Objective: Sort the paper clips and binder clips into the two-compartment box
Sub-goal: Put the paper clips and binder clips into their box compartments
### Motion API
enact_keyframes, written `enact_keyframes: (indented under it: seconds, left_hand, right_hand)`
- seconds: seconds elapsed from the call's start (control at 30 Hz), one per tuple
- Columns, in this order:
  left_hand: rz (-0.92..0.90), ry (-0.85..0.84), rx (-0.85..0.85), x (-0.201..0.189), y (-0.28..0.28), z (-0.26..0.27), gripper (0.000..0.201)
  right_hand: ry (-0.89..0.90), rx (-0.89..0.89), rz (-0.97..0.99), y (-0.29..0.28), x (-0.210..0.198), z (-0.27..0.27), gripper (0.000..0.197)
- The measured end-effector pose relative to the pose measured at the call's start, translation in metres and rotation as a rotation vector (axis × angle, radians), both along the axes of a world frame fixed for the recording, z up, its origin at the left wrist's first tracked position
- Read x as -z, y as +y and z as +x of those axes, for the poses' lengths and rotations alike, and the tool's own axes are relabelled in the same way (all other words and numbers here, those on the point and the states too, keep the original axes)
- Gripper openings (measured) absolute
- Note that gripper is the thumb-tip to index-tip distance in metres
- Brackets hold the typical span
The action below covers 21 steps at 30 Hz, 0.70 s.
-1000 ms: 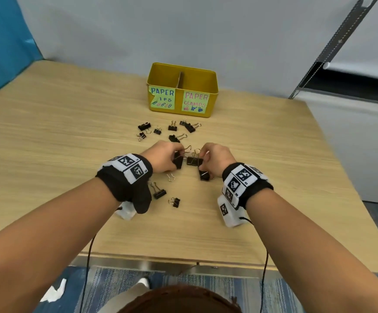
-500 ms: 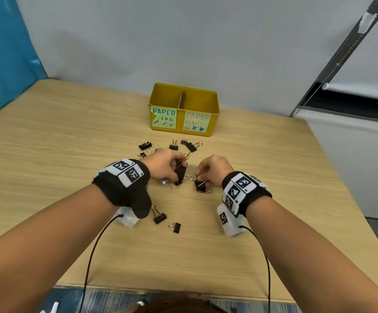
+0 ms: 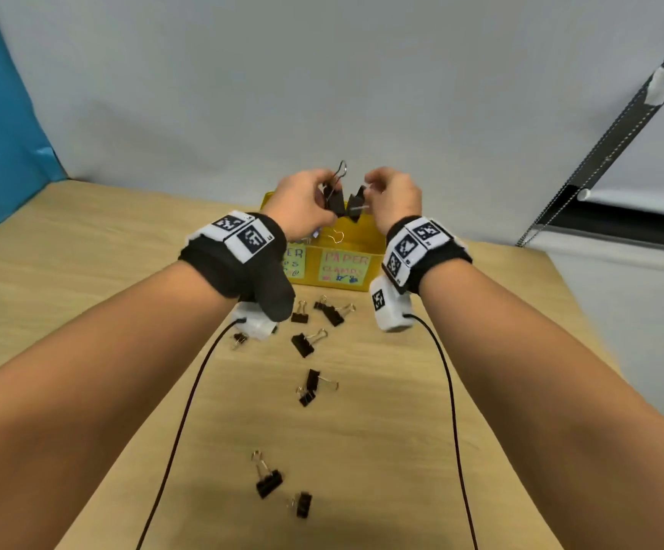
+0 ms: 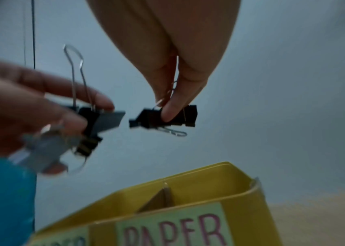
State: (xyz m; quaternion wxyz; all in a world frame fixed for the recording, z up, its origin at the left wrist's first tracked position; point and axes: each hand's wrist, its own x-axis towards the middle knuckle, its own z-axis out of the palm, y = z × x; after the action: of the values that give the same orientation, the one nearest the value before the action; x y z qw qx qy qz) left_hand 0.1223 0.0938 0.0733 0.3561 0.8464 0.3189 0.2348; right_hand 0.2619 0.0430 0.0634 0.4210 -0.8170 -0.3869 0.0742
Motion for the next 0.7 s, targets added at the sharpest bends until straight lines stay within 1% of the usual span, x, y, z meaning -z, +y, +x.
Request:
enact_keyframes:
  seconds: [0.07, 0.13, 0.23, 0.3, 0.37, 0.4, 0.43, 0.5, 0.53, 0.57, 0.6, 0.63, 0.67, 0.7]
  left_hand:
    - [0.023, -0.007, -0.024, 0.001, 0.012, 0.012, 0.038]
    - [0.038, 0.012, -0.034, 0.003, 0.021, 0.027, 0.040]
    - [0.004, 0.053, 0.011, 0.011, 0.027, 0.046, 0.047]
    - [-0.039, 0.127, 0.044, 0.017, 0.030, 0.054, 0.061]
    - [-0.057, 0.214, 0.050, 0.023, 0.034, 0.057, 0.073]
    - [-0.026, 0.249, 0.045, 0.024, 0.035, 0.057, 0.074]
    - [0.025, 0.261, 0.038, 0.023, 0.033, 0.055, 0.070]
    - [0.089, 0.189, 0.053, 0.022, 0.025, 0.045, 0.051]
    - [0.067, 0.151, 0.096, 0.023, 0.019, 0.036, 0.039]
    - [0.027, 0.154, 0.159, 0.027, 0.015, 0.027, 0.030]
    - [-0.014, 0.211, 0.227, 0.033, 0.011, 0.017, 0.025]
    - [-0.045, 0.318, 0.288, 0.041, 0.007, 0.007, 0.026]
    - [-0.049, 0.462, 0.330, 0.049, 0.005, 0.001, 0.033]
    - [-0.023, 0.618, 0.341, 0.060, 0.002, -0.005, 0.045]
  right_hand:
    - [-0.130, -0.076, -0.160, 0.009, 0.009, 0.002, 0.033]
    - [-0.214, -0.047, -0.172, 0.012, 0.019, 0.011, 0.041]
    - [-0.155, 0.054, -0.061, 0.007, 0.027, 0.023, 0.042]
    - [-0.105, 0.094, -0.031, 0.003, 0.032, 0.026, 0.040]
    - [-0.093, 0.109, -0.011, -0.003, 0.033, 0.026, 0.038]
    - [-0.105, 0.107, -0.002, -0.008, 0.033, 0.025, 0.036]
    - [-0.121, 0.093, 0.011, -0.012, 0.032, 0.025, 0.033]
    - [-0.134, -0.004, 0.019, -0.022, 0.034, 0.019, 0.027]
    - [-0.126, -0.083, -0.021, -0.028, 0.038, 0.013, 0.024]
    - [-0.128, -0.166, -0.097, -0.031, 0.041, 0.008, 0.022]
    - [-0.144, -0.244, -0.205, -0.034, 0.045, 0.002, 0.021]
    - [-0.173, -0.317, -0.335, -0.035, 0.049, -0.004, 0.022]
    - [-0.214, -0.379, -0.477, -0.036, 0.053, -0.009, 0.026]
    - [-0.256, -0.431, -0.617, -0.036, 0.059, -0.015, 0.034]
